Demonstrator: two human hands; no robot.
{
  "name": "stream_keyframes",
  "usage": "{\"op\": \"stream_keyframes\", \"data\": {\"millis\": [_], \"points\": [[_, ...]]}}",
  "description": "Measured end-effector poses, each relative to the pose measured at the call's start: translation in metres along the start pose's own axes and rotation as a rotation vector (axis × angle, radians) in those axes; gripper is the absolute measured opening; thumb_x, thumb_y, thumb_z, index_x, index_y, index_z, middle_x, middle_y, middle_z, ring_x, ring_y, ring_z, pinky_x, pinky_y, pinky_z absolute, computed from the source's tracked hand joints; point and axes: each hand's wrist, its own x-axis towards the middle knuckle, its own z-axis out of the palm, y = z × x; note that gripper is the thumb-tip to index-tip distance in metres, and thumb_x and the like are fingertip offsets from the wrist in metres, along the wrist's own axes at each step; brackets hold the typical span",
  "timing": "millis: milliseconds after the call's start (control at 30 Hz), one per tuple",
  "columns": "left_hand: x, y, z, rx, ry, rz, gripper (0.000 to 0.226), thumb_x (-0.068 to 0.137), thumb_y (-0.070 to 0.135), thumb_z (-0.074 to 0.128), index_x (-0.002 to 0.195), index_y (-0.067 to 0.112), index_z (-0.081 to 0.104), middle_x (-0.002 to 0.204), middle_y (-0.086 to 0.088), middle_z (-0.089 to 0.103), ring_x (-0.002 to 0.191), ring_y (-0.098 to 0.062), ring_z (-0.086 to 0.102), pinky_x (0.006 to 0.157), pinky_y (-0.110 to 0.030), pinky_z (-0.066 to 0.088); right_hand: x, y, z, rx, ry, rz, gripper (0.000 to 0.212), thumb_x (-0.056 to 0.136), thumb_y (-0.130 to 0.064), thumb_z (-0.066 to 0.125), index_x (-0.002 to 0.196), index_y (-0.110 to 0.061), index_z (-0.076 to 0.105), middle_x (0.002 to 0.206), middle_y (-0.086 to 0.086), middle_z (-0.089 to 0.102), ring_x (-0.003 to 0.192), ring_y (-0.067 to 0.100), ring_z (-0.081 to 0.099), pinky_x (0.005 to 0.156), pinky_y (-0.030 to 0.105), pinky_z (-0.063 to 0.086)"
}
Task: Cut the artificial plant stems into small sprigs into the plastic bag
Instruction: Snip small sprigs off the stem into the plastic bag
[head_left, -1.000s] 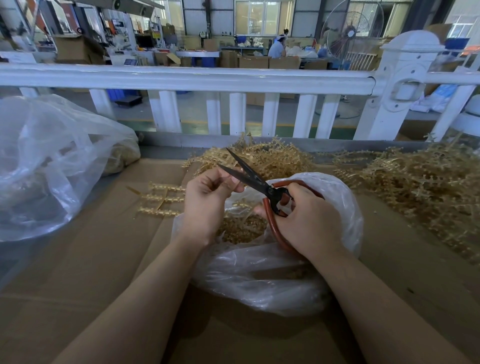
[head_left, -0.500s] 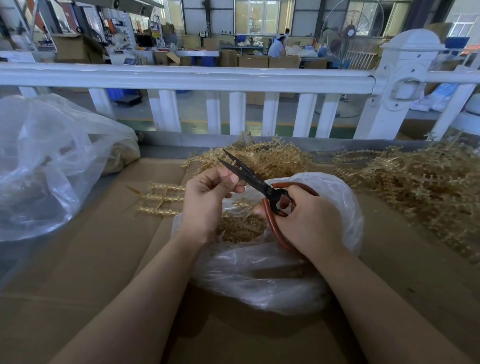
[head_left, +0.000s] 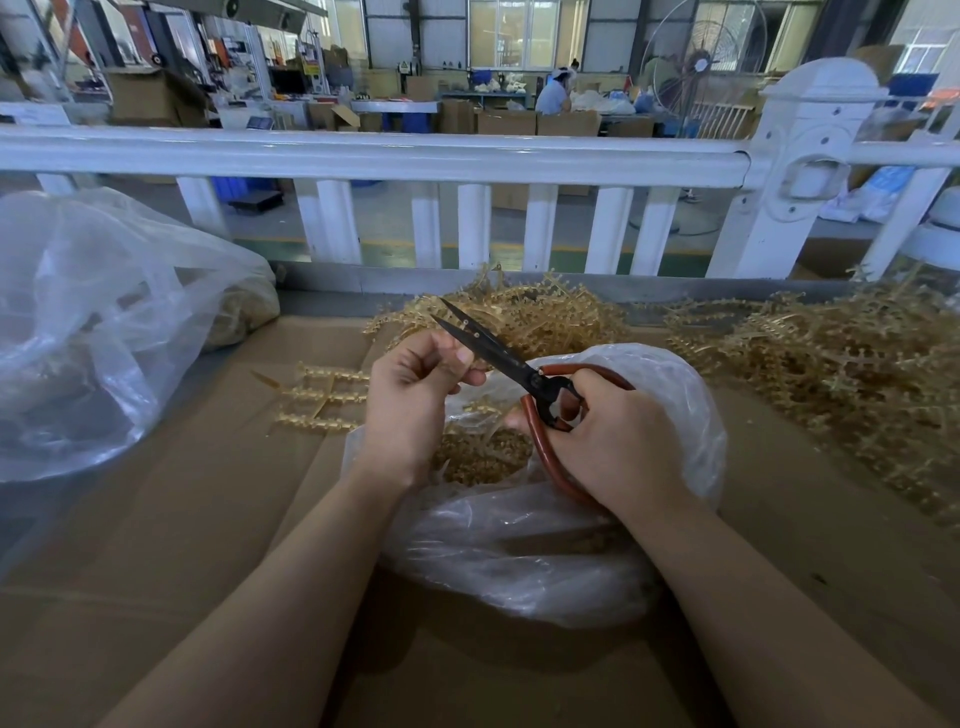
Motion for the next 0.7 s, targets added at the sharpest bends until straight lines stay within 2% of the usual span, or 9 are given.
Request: {"op": "stream_keyframes", "data": {"millis": [133, 300, 467, 600, 700], "points": [[0.001, -0.003, -0.001, 0.023, -0.007, 0.003, 0.008, 0.095, -0.002, 0.057, 0.088, 0.0, 0.059, 0.075, -0.009, 0.062, 0.065, -0.008, 0.063, 0.069, -0.017, 0.049, 0.0, 0.001, 0.001, 0.012, -0.015, 0.018, 0.057, 0.074, -0.081, 0.058, 0.073, -0.024, 0.06, 0.065, -0.015, 0.059, 0.06, 0.005, 0.057, 0.058, 0.028, 0.054], [0.002, -0.008, -0.001, 0.137, -0.074, 0.015, 0.011, 0.096, -0.004, 0.055, 0.087, -0.006, 0.061, 0.076, -0.007, 0.065, 0.068, -0.006, 0.064, 0.067, -0.013, 0.047, 0.0, 0.003, 0.003, 0.024, -0.049, 0.035, 0.061, 0.076, -0.082, 0.054, 0.086, -0.023, 0.066, 0.074, -0.012, 0.065, 0.069, 0.007, 0.062, 0.067, 0.031, 0.056], [0.003, -0.009, 0.0, 0.169, -0.107, 0.017, 0.012, 0.096, -0.006, 0.054, 0.086, -0.006, 0.061, 0.077, -0.009, 0.065, 0.071, -0.008, 0.063, 0.074, -0.017, 0.051, 0.0, 0.002, 0.001, 0.061, -0.04, 0.031, 0.075, 0.073, -0.091, 0.036, 0.089, -0.025, 0.067, 0.073, -0.012, 0.066, 0.068, 0.006, 0.061, 0.066, 0.026, 0.056], [0.003, -0.011, -0.001, 0.177, -0.104, 0.022, 0.012, 0.096, -0.005, 0.054, 0.087, -0.011, 0.06, 0.076, -0.008, 0.065, 0.072, -0.009, 0.062, 0.075, -0.017, 0.051, -0.001, 0.003, 0.002, 0.055, -0.032, 0.02, 0.063, 0.076, -0.085, 0.049, 0.081, -0.024, 0.064, 0.068, -0.012, 0.062, 0.063, 0.005, 0.059, 0.062, 0.027, 0.055], [0.003, -0.011, -0.001, 0.17, -0.092, 0.027, 0.012, 0.096, -0.004, 0.055, 0.085, -0.006, 0.06, 0.075, -0.006, 0.065, 0.072, -0.009, 0.062, 0.076, -0.017, 0.051, 0.0, 0.004, 0.003, 0.048, -0.01, 0.011, 0.057, 0.078, -0.078, 0.055, 0.078, -0.022, 0.063, 0.067, -0.012, 0.061, 0.062, 0.006, 0.058, 0.06, 0.028, 0.055]]}}
